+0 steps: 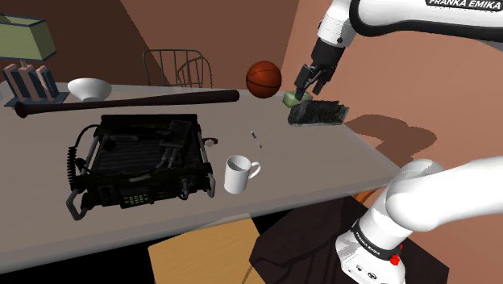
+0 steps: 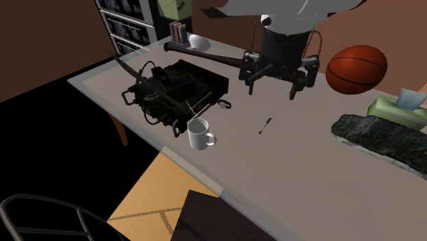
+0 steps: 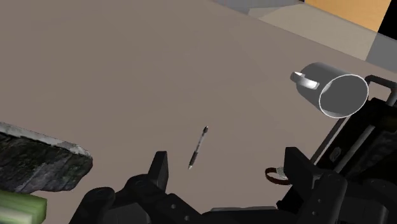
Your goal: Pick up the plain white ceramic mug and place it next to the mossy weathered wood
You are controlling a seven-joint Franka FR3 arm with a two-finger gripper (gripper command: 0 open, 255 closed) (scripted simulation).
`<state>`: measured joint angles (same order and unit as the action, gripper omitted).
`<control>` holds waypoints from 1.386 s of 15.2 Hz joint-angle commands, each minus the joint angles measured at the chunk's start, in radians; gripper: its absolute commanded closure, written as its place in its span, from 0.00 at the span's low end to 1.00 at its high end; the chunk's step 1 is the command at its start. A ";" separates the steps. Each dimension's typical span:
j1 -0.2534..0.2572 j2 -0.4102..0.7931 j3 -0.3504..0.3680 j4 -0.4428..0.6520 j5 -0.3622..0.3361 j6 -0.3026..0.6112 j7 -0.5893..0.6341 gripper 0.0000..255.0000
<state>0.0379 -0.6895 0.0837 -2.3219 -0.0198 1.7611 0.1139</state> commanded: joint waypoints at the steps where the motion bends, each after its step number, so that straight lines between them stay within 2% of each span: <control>1: 0.009 0.033 0.032 -0.010 0.020 0.018 0.045 0.00; 11: 0.052 0.276 0.188 0.007 0.103 0.126 0.259 0.00; 21: 0.095 0.603 0.315 0.124 0.123 0.227 0.474 0.00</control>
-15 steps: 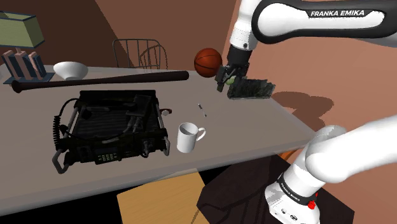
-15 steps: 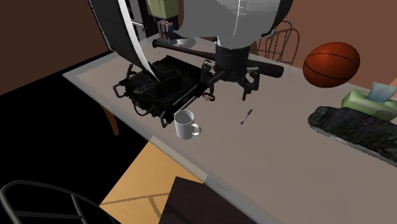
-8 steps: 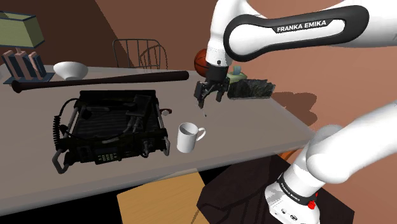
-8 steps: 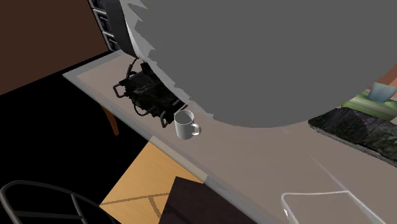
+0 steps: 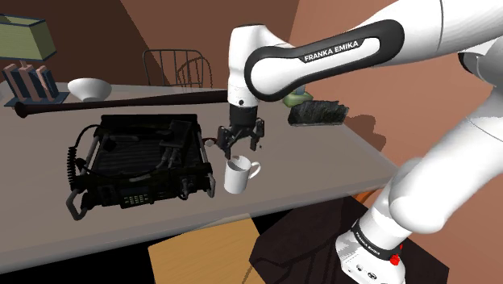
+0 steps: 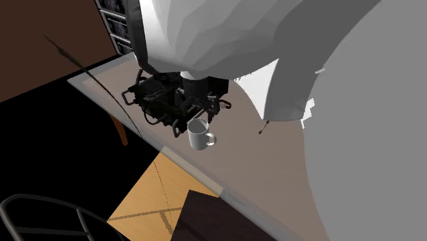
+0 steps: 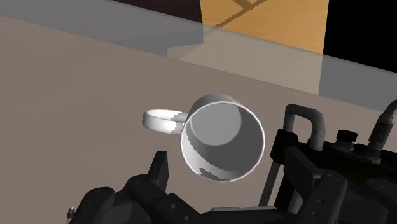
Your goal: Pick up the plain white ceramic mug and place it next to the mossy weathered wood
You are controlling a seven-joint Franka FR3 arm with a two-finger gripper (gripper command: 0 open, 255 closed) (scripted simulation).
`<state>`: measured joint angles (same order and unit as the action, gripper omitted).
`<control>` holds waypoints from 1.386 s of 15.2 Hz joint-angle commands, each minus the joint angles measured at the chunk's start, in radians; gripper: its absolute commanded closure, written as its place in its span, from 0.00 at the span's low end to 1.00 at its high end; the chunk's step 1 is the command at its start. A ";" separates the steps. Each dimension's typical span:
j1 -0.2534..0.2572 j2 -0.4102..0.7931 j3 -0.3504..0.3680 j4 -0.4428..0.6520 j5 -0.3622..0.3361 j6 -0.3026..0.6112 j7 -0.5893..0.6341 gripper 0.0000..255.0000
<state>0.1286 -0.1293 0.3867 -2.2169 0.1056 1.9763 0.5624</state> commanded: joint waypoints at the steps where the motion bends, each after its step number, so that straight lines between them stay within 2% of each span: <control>1: 0.011 0.079 0.022 0.036 -0.005 0.021 0.047 0.00; 3: 0.021 0.133 0.033 0.063 -0.010 0.032 0.079 0.00; 11: 0.028 0.170 0.038 -0.005 -0.021 0.135 0.089 0.00; 18: 0.029 0.170 0.037 -0.005 -0.021 0.135 0.088 0.00; 19: 0.025 0.184 0.033 0.004 -0.028 0.139 0.085 1.00; 21: 0.028 0.180 0.036 -0.010 -0.024 0.149 0.087 1.00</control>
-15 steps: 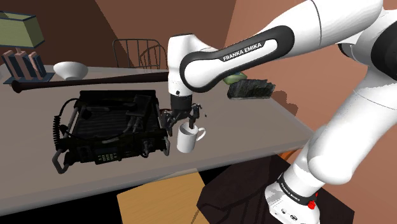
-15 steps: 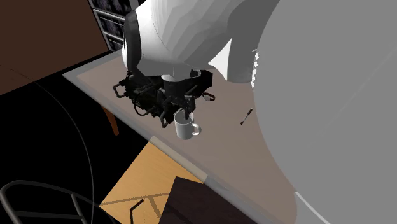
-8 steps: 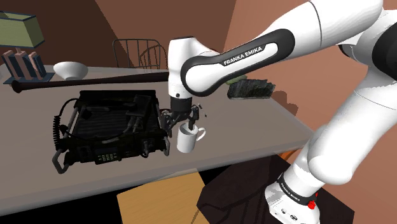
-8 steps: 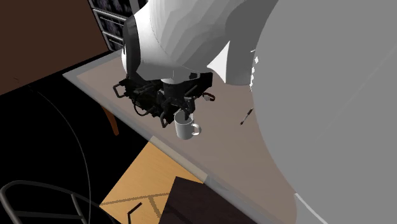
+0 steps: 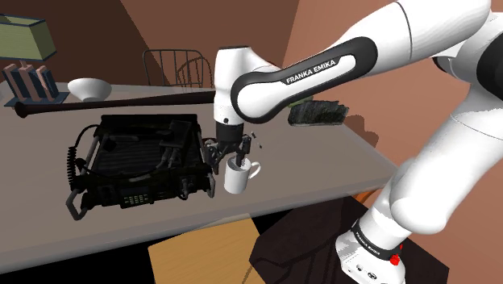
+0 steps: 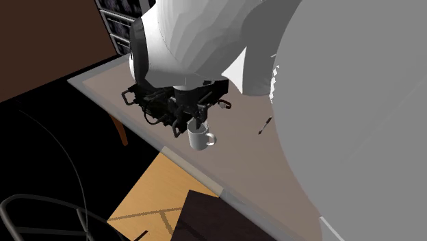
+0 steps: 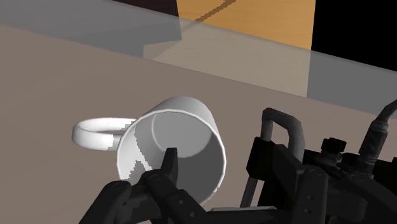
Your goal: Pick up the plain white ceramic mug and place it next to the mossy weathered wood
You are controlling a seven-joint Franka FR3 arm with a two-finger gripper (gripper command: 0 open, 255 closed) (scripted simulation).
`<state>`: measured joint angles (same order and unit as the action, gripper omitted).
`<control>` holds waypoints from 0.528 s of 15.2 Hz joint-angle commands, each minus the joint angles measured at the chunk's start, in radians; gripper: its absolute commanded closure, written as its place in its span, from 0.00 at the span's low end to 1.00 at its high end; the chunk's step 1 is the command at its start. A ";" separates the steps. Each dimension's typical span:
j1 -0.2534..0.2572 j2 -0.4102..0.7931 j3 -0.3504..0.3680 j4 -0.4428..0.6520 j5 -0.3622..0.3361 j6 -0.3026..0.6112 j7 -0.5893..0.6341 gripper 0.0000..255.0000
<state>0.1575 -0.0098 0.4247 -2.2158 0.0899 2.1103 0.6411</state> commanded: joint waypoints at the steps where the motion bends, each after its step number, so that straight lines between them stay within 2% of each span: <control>1: -0.006 0.044 -0.007 -0.026 -0.001 0.014 -0.005 1.00; 6: -0.014 0.013 -0.016 -0.040 0.011 -0.001 -0.028 1.00; 8: 0.000 0.042 -0.002 0.000 -0.002 -0.012 0.008 1.00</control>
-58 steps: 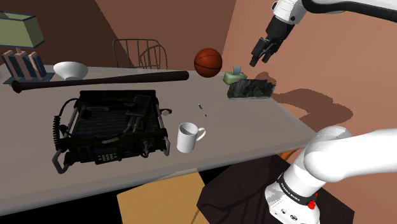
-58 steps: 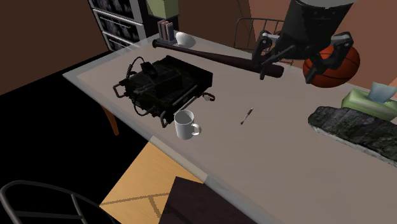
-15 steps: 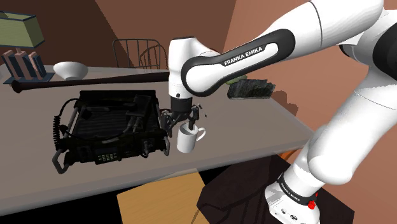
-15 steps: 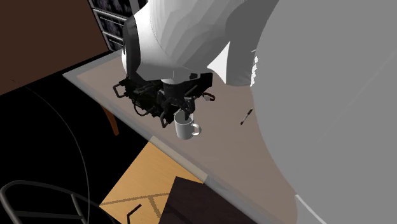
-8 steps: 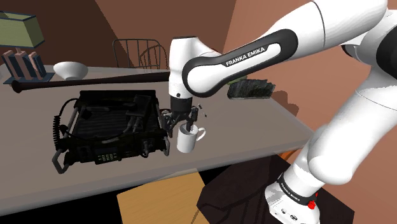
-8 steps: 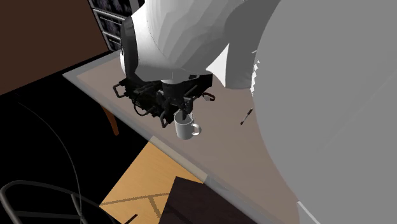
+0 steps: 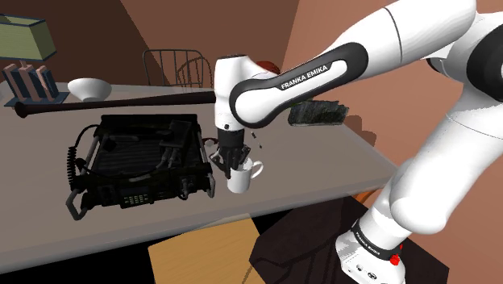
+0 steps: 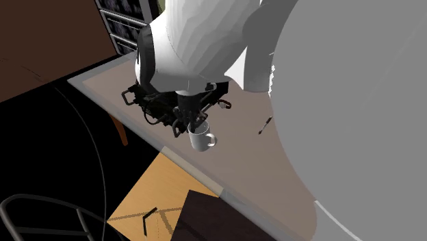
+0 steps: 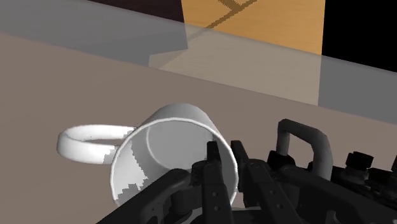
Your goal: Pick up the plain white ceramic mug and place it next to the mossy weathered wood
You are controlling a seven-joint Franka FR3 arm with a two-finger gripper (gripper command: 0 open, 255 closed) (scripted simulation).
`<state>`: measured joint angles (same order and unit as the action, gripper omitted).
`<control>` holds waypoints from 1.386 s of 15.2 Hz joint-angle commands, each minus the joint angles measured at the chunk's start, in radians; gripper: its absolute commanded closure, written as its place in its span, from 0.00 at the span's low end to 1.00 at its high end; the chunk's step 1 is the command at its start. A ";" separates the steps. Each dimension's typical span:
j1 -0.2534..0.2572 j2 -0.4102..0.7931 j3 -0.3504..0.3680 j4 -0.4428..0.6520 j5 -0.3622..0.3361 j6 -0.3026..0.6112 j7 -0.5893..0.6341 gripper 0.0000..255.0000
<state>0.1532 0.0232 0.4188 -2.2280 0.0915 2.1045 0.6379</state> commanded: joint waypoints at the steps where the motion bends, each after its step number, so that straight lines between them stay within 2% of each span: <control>1: 0.004 0.001 0.004 0.018 0.000 -0.020 0.010 1.00; 21: -0.004 -0.110 -0.008 0.180 0.033 -0.286 -0.002 1.00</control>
<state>0.1499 -0.0795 0.4123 -2.0558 0.1223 1.8333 0.6367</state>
